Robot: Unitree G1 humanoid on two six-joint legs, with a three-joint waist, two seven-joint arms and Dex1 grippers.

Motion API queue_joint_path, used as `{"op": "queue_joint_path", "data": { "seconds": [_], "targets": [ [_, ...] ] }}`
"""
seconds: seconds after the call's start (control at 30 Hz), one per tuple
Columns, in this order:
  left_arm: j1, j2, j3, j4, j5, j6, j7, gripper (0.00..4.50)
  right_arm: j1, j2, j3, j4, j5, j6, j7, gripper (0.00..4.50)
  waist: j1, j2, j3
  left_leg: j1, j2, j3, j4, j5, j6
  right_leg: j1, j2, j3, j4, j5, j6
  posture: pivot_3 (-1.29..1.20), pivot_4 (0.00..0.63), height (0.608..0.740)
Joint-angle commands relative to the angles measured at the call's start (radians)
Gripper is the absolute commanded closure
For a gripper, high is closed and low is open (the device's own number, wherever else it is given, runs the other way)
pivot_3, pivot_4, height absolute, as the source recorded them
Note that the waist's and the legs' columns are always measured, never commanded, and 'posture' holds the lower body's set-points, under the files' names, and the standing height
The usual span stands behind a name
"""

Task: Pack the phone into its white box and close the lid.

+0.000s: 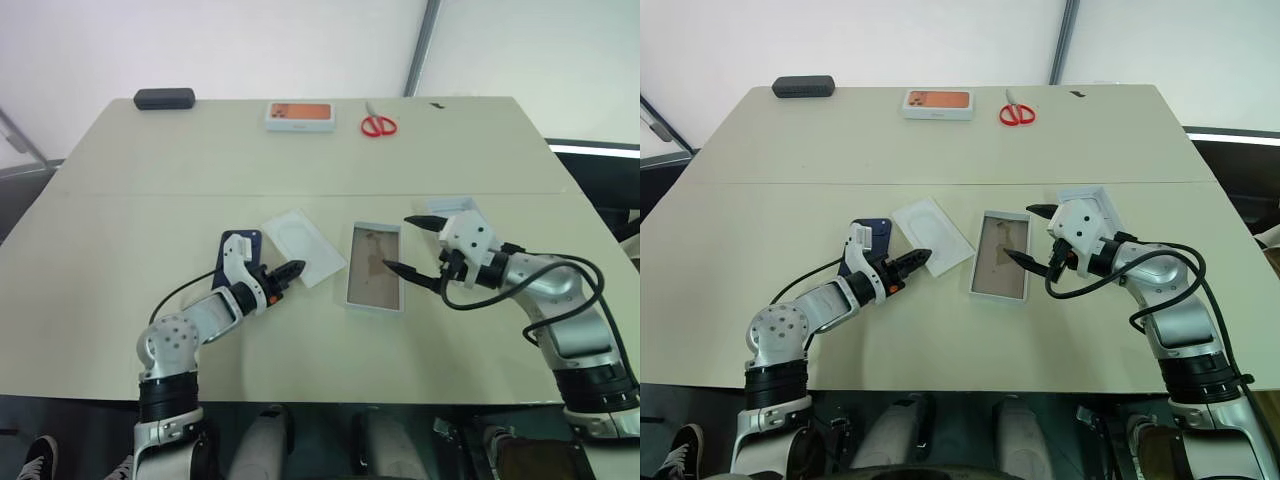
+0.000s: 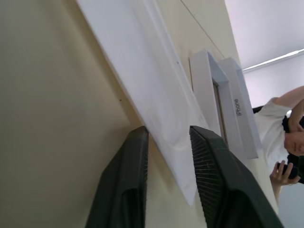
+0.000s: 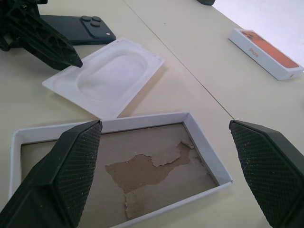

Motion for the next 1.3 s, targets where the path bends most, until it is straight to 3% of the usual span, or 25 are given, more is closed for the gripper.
{"op": "queue_joint_path", "data": {
  "seconds": [0.03, 0.4, 0.67, 0.8, 1.0, 1.1, 1.3],
  "targets": [
    [-0.004, 0.003, -0.015, 0.005, 0.006, -0.013, -0.015, 4.47, -0.009, 0.007, -0.011, -0.036, 0.005, -0.011, -0.006, 0.0, -0.001, 0.0, 0.0, 0.0, 0.0, 0.0, 0.0, 0.0, 0.0, 0.0, 0.0, 0.0, 0.0, 0.0, 0.0, 0.0, 0.15, 0.74],
    [-0.036, 0.029, 0.04, 0.037, -0.054, 0.01, -0.018, 4.47, 0.002, 0.008, -0.013, -0.047, 0.022, 0.0, 0.002, 0.0, -0.002, 0.0, 0.0, 0.0, 0.0, 0.0, 0.0, 0.0, 0.0, 0.0, 0.001, 0.001, 0.0, 0.0, 0.0, 0.0, 0.15, 0.74],
    [-0.074, 0.22, 0.106, 0.08, -0.205, 0.164, -0.134, 4.47, 0.036, 0.021, 0.038, -0.18, 0.192, 0.188, 0.091, 0.0, -0.004, 0.0, 0.0, 0.0, 0.002, -0.002, 0.0, 0.0, 0.0, -0.001, 0.002, 0.001, 0.0, 0.0, 0.0, 0.0, 0.15, 0.74],
    [-0.101, 0.298, 0.101, 0.114, -0.193, 0.165, -0.191, 4.47, 0.03, 0.029, 0.117, -0.18, 0.136, 0.181, 0.104, 0.0, -0.003, 0.0, 0.0, 0.0, 0.002, -0.002, 0.0, 0.0, 0.0, -0.001, 0.002, 0.0, 0.0, 0.0, 0.0, 0.0, 0.15, 0.74],
    [-0.113, 0.341, 0.073, 0.122, -0.17, 0.14, -0.266, 4.47, 0.013, 0.039, 0.186, -0.132, 0.055, 0.152, 0.103, 0.0, -0.002, 0.0, 0.0, -0.001, 0.001, -0.002, -0.001, 0.0, 0.0, -0.002, 0.001, 0.001, 0.0, 0.0, 0.0, 0.0, 0.15, 0.74],
    [-0.108, 0.338, 0.07, 0.117, -0.16, 0.129, -0.267, 4.5, 0.017, 0.022, 0.212, -0.099, 0.009, 0.116, 0.122, 0.89, -0.002, 0.0, 0.0, -0.001, 0.002, -0.002, -0.001, 0.0, 0.0, -0.002, 0.001, 0.001, 0.0, 0.0, 0.0, 0.0, 0.15, 0.74],
    [-0.1, 0.331, 0.07, 0.103, -0.166, 0.126, -0.271, 4.5, 0.029, 0.004, 0.217, -0.055, -0.037, 0.071, 0.146, 4.04, -0.002, 0.0, 0.0, -0.001, 0.002, -0.002, -0.001, 0.0, 0.0, -0.002, 0.001, 0.001, 0.0, 0.0, 0.0, 0.0, 0.15, 0.74]
  ]
}}
